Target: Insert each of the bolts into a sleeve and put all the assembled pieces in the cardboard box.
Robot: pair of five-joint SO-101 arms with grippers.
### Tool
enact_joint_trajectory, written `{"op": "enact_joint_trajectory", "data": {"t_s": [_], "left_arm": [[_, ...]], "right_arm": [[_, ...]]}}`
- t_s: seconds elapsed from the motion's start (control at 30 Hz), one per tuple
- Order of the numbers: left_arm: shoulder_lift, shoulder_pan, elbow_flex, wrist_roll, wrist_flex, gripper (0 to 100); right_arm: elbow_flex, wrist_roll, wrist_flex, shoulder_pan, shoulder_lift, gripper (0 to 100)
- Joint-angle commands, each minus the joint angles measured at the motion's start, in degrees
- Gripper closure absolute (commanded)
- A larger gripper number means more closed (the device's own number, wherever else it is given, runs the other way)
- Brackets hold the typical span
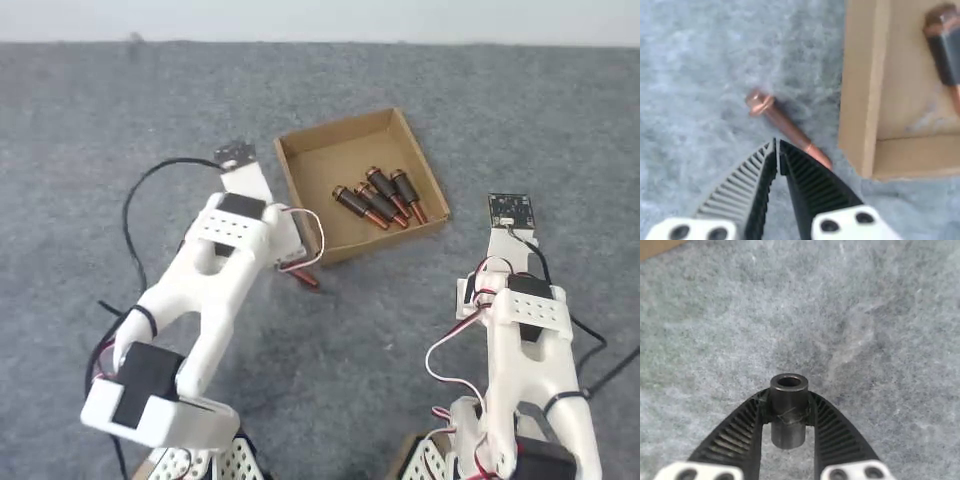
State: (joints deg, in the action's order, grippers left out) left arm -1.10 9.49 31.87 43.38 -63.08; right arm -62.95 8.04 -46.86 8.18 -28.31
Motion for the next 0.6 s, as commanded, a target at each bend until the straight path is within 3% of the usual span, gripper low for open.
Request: {"op": "enact_joint_trajectory", "data": {"t_s": [0.0,0.13,0.37,0.57], "left_arm": [[-0.35,-2.37,-3.38,1.49,1.23,99],[-0.44,-3.87,-3.03,1.49,3.25,96],[-0.26,-3.78,-2.33,1.85,3.25,79],[-0.26,-3.52,3.56,1.85,10.02,81]], "right_arm": [[0.26,1.41,0.57,0.40,-0.13,99.1],[0.26,1.41,0.66,0.40,-0.13,99.1],[0.26,1.49,0.66,0.40,-0.13,99.1],[0.26,1.85,0.57,0.40,-0.13,99.1]]}}
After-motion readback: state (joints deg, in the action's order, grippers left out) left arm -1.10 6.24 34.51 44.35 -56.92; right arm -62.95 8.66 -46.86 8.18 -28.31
